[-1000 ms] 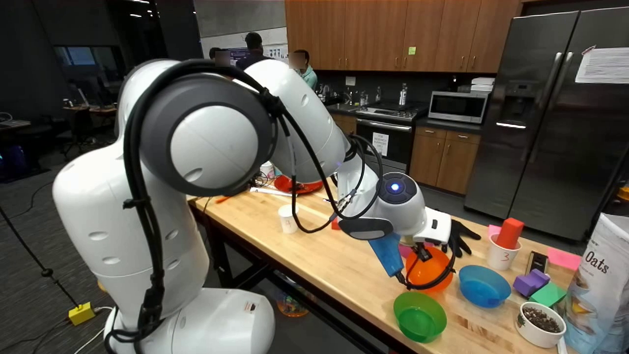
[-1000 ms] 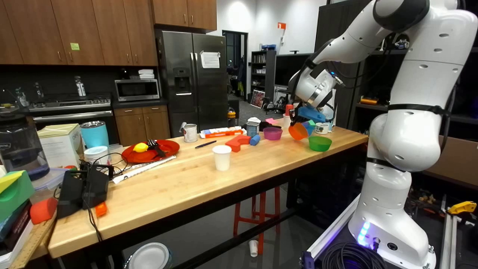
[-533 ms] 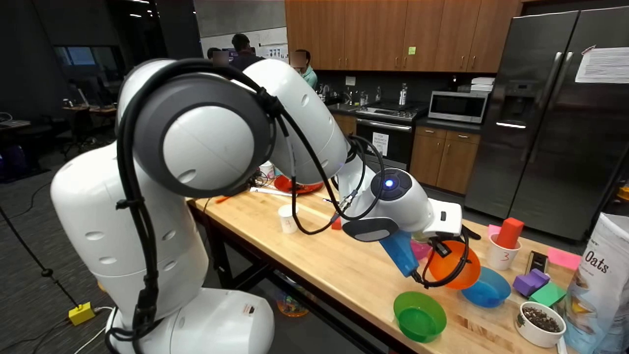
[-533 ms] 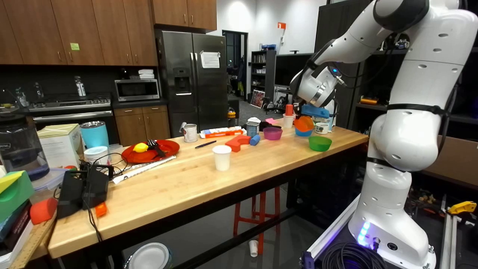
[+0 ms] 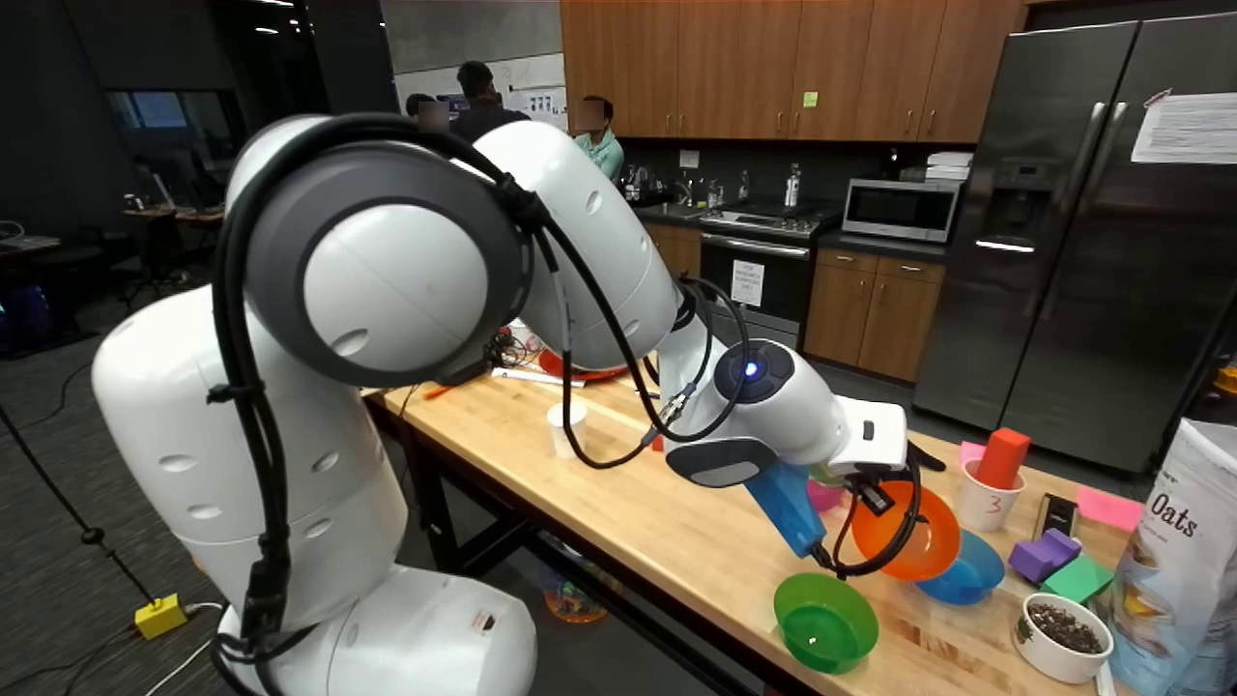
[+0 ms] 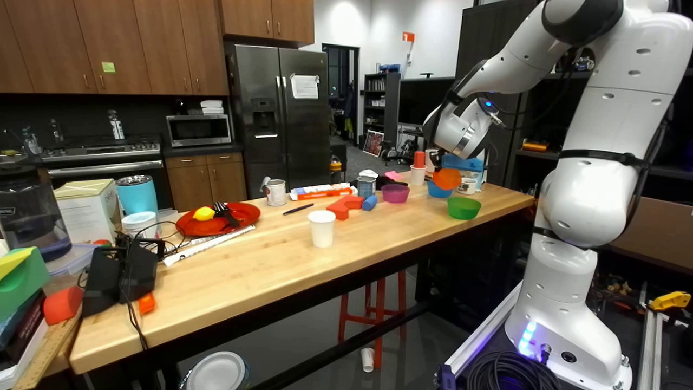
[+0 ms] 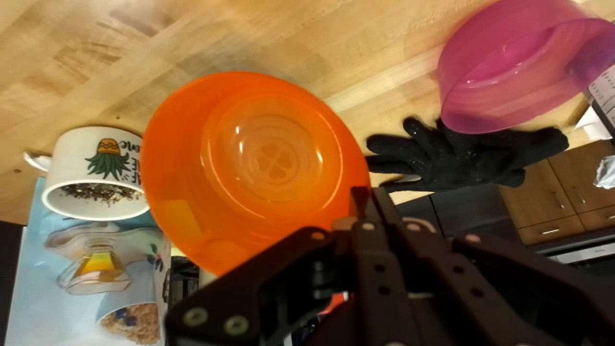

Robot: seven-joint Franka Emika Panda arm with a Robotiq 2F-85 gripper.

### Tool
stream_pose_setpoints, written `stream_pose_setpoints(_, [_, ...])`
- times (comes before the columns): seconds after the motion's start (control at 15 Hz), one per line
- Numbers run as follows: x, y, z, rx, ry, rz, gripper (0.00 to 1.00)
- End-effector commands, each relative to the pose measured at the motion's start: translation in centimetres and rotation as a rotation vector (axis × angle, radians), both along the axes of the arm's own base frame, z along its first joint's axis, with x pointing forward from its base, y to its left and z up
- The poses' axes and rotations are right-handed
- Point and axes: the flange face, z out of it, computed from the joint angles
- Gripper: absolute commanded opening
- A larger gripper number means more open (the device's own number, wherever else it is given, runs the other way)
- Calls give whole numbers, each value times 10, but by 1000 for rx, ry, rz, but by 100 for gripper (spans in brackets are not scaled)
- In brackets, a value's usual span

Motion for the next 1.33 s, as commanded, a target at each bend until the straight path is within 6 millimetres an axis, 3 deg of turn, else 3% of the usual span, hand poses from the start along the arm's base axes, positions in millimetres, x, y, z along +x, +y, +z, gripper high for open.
stream_pose_setpoints(0.0, [-19,13,-6,-34,5,3,1])
stream_pose_setpoints(0.47, [-59,23,-19,-134,62,-34,1])
stream_pose_setpoints(0.53, [-61,14,-10,-144,67,-34,1])
stream_pose_setpoints(0.73, [-75,16,2,-196,88,-40,1])
stream_pose_setpoints(1.0, [-88,28,22,-272,102,-34,1])
stream_pose_setpoints(1.27, [-76,50,29,-273,92,45,1])
